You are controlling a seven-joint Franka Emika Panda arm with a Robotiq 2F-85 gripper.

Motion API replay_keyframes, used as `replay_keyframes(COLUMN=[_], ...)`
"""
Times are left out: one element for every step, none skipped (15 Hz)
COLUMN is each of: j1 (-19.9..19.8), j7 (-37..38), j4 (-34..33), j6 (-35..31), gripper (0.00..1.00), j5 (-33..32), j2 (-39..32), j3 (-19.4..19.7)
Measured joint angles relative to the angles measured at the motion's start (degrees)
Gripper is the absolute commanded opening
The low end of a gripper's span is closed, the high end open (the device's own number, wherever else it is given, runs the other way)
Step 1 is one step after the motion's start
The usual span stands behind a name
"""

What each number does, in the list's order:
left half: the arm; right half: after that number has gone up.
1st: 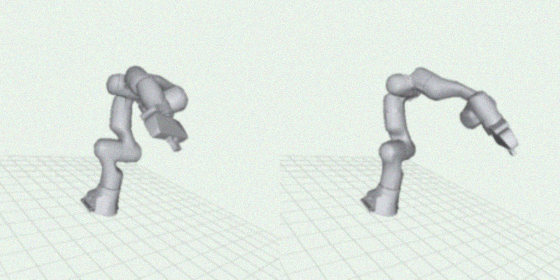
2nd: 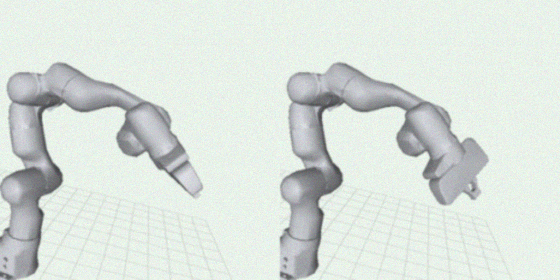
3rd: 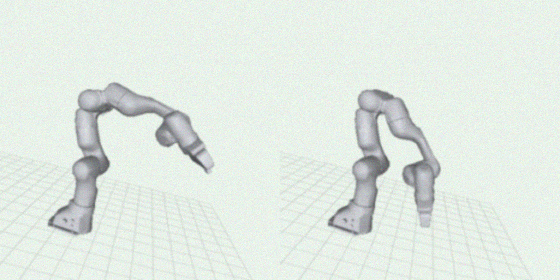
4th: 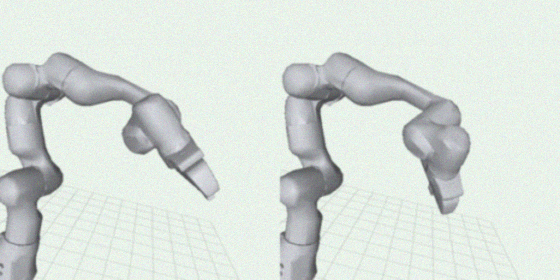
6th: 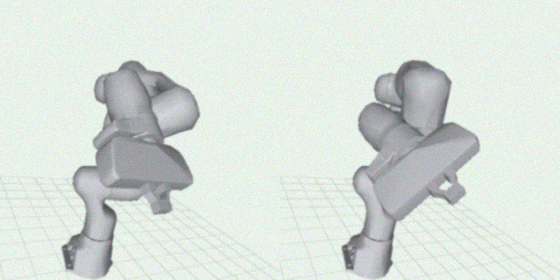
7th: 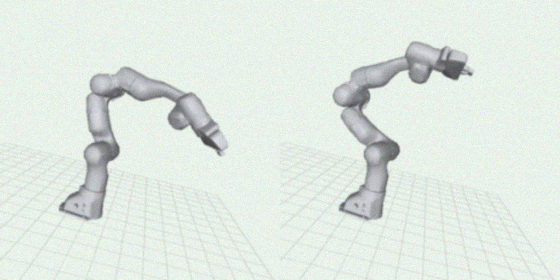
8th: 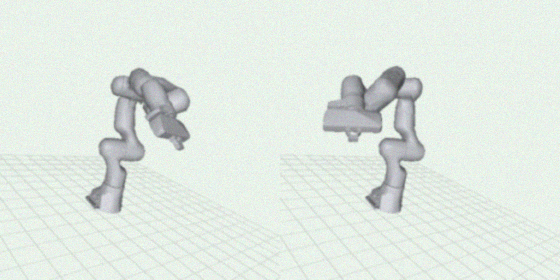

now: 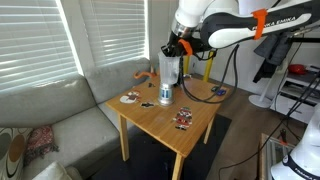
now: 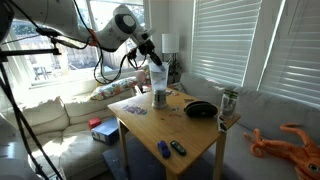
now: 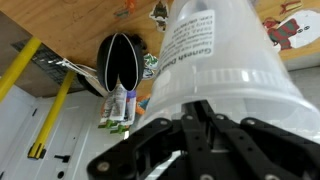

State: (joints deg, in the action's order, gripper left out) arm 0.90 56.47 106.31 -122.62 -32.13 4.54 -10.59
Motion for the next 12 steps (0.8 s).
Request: replay_keyframes(j1=[0.0,0.0,0.0,0.1,0.1,0.1,0.1,0.1,0.1,0.1,0.1,0.1], j7=[0.0,0.0,0.0,0.0,0.0,0.0,0.0,0.0,0.0,0.0,0.0,0.0], j4=[0.0,0.0,0.0,0.0,0.0,0.0,0.0,0.0,0.0,0.0,0.0,0.0], j6=[0.0,0.0,0.0,0.0,0.0,0.0,0.0,0.0,0.0,0.0,0.0,0.0], gripper=[0.24,0.22,0.11,0.16,0.11,0.14,0.14,0.09,0.01,0.01,0.04,0.05], j5=[0.0,0.0,0.0,0.0,0.1,0.1,0.1,0.1,0.1,0.1,0.2,0.2], j2=[0.0,-0.1,-0.1,-0.1,-0.1,-0.1,-0.1,-0.1,-0.1,-0.1,-0.1,-0.1], j3=[0.0,0.0,0.0,0.0,0.0,0.0,0.0,0.0,0.0,0.0,0.1,0.1])
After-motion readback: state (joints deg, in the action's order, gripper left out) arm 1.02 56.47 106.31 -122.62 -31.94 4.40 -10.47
